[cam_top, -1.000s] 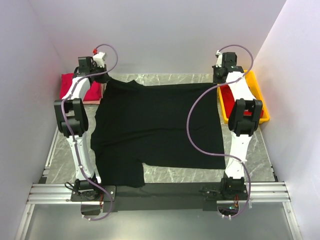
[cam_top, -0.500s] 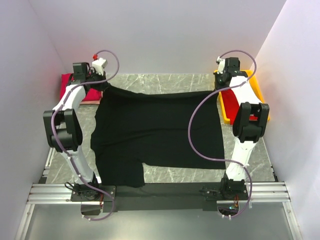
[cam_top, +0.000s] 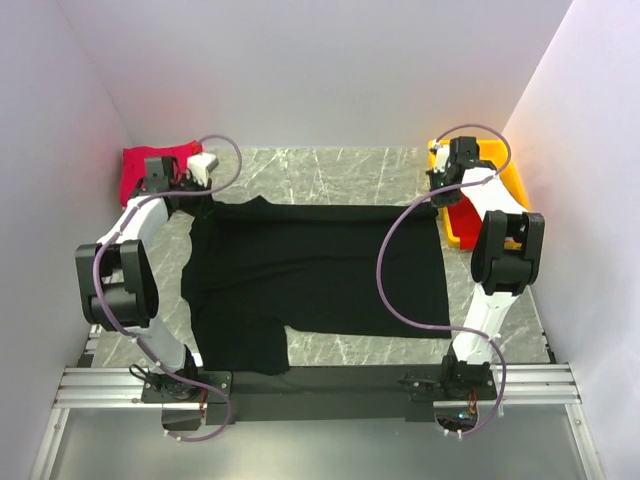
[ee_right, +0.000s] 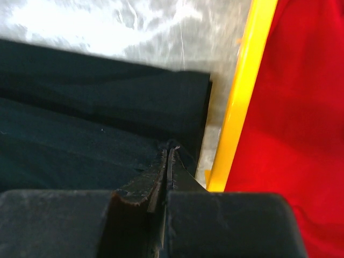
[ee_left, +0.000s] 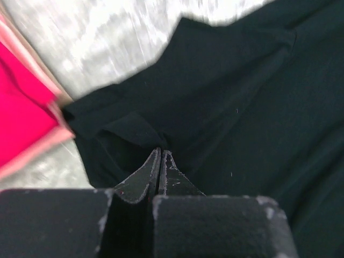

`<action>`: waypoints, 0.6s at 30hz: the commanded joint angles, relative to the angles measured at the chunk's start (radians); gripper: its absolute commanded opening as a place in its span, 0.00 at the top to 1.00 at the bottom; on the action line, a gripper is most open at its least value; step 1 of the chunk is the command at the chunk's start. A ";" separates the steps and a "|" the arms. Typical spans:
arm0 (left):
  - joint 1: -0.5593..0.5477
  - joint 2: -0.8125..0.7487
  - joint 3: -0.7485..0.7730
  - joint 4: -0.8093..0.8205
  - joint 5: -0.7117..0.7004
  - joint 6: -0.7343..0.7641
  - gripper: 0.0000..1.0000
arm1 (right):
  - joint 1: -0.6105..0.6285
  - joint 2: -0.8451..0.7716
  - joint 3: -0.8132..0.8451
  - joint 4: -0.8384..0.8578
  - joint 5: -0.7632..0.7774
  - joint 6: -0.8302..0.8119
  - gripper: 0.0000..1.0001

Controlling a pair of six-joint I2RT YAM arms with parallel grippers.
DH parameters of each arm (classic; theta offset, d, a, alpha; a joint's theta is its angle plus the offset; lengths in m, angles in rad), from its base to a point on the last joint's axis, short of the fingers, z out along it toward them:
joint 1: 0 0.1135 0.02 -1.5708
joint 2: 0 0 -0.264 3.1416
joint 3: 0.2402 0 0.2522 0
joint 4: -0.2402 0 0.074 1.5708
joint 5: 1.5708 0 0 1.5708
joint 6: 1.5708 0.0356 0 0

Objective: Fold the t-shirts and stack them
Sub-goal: Fold the tshirt

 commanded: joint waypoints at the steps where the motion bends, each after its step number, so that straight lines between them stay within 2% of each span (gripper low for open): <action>1: 0.001 -0.010 -0.053 -0.001 -0.028 0.051 1.00 | -0.007 -0.009 -0.015 0.008 0.033 -0.018 1.00; 7: -0.017 0.070 -0.073 -0.030 -0.073 0.065 1.00 | -0.006 0.104 0.054 -0.072 0.043 -0.007 1.00; 18: -0.026 0.156 -0.057 -0.088 -0.142 0.083 1.00 | 0.007 0.137 0.074 -0.104 0.067 -0.035 1.00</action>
